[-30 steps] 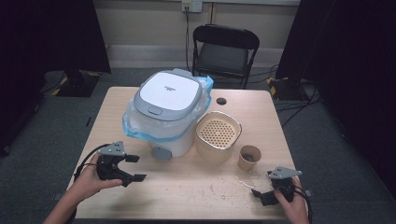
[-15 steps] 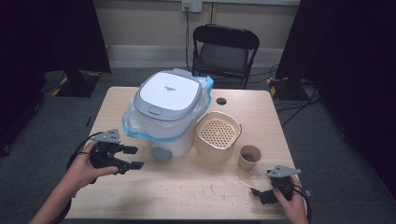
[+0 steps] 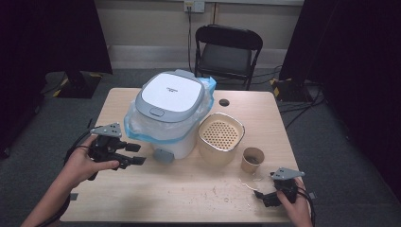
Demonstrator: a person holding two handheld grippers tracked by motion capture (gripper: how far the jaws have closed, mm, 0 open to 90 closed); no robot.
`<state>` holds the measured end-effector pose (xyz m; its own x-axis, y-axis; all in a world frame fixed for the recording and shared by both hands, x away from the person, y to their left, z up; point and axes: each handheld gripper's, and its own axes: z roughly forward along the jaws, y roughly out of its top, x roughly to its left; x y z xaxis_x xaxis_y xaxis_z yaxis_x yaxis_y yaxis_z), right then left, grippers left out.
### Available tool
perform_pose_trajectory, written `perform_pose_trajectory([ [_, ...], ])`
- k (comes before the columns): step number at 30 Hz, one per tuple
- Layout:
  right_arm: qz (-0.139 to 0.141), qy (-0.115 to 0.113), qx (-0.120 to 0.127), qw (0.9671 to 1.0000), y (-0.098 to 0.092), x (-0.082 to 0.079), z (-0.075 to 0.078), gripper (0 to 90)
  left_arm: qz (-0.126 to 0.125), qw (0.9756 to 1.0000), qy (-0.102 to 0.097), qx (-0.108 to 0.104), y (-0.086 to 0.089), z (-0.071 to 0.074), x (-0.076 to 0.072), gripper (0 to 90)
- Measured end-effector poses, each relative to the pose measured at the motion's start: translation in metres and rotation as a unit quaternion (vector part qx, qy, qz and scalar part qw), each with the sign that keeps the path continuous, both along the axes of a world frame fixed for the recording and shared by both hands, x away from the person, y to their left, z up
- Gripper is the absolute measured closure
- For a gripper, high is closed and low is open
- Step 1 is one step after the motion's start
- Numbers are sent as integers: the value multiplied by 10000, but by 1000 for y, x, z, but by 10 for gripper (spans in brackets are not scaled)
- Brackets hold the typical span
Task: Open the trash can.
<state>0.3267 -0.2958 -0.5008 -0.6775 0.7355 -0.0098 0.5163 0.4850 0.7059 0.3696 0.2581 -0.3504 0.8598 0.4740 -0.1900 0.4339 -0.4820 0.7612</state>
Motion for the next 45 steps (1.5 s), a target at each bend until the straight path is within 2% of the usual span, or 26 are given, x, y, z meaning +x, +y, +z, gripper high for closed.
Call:
perform_pose_trajectory([
  [4, -1, 1, 0, 10000, 0, 0, 0, 0, -40, 10000, 4, 84, -2, 8, 1, 429],
  [9, -14, 1, 7, 10000, 0, 0, 0, 0, -55, 10000, 60, 55, -2, 16, 4, 463],
  [13, -23, -5, 11, 10000, 1, 1, 0, 0, 39, 9997, 219, 74, -1, 20, 7, 518],
  [17, -21, 1, 9, 10000, 1, 1, 0, 0, 107, 9996, 249, 37, 0, 26, 9, 575],
  [18, -17, -1, 8, 10000, 1, 1, 0, 0, 148, 9994, 305, -35, -1, 28, 10, 600],
  [21, -29, 6, 12, 10000, 1, 1, 0, 0, 178, 9993, 334, -27, -1, 31, 12, 622],
  [22, -27, 1, 11, 10000, 1, 1, 0, 0, 194, 9993, 314, 17, 0, 33, 13, 631],
  [24, -28, 3, 11, 10000, 1, 1, 0, 0, 226, 9992, 315, -62, -1, 36, 15, 643],
  [27, -29, 3, 11, 10000, 1, 1, 0, 0, 245, 9991, 329, -68, -4, 42, 17, 664],
  [33, -30, 7, 10, 10000, 1, 1, 0, 0, 244, 9993, 288, 26, -9, 51, 22, 701],
  [45, -32, 6, 14, 10000, 1, 1, 0, 0, 264, 9993, 260, 84, -18, 69, 28, 745],
])
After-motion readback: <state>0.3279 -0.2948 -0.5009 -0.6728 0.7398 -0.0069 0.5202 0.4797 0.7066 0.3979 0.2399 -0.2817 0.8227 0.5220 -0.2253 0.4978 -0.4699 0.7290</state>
